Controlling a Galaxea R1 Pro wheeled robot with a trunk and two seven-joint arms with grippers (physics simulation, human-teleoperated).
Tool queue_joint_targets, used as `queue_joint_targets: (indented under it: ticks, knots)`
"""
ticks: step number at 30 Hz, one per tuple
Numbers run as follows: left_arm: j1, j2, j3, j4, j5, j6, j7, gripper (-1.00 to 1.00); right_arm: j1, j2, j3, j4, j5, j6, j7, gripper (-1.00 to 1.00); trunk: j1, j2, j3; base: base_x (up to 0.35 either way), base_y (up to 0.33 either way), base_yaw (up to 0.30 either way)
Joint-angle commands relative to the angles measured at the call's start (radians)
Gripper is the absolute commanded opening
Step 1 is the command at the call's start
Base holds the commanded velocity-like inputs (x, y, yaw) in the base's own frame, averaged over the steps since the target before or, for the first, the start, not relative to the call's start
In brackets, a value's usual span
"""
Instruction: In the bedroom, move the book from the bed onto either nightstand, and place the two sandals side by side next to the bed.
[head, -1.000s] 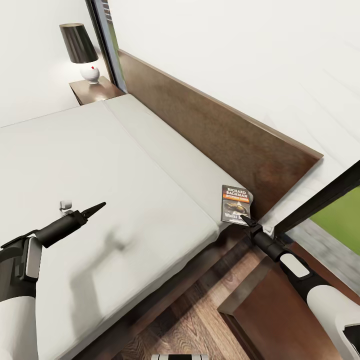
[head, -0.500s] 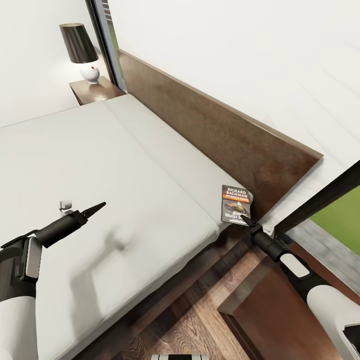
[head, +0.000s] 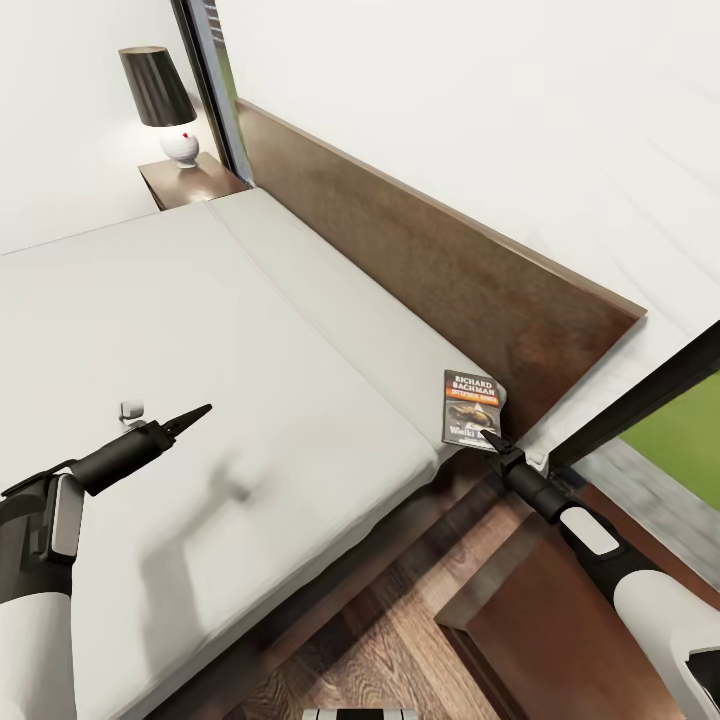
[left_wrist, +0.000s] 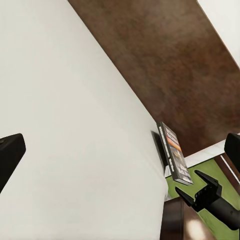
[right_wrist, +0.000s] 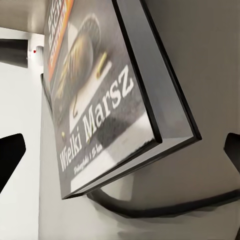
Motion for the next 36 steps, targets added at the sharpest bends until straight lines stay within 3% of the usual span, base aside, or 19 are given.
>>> queue_joint_targets:
  ticks: [1, 33, 34, 36]
  knots:
    - [-0.001, 0.0, 0.001, 0.0, 0.003, 0.008, -0.002, 1.0, -0.001, -0.001, 0.005, 0.0, -0.011, 0.006, 0.002, 1.0, 0.0, 0.0, -0.001, 0.0, 0.0, 0.0]
    - [-0.001, 0.0, 0.001, 0.0, 0.003, 0.008, -0.002, 1.0, -0.001, -0.001, 0.004, 0.0, -0.011, -0.02, 0.006, 1.0, 0.0, 0.0, -0.001, 0.0, 0.0, 0.0]
    - [-0.001, 0.0, 0.001, 0.0, 0.003, 0.008, -0.002, 1.0, -0.001, -0.001, 0.004, 0.0, -0.011, -0.02, 0.006, -1.0, 0.0, 0.0, -0.001, 0.0, 0.0, 0.0]
    - [-0.001, 0.0, 0.001, 0.0, 0.003, 0.008, -0.002, 1.0, -0.001, -0.001, 0.004, 0.0, -0.011, -0.02, 0.006, -1.0, 0.0, 0.0, -0.001, 0.0, 0.0, 0.0]
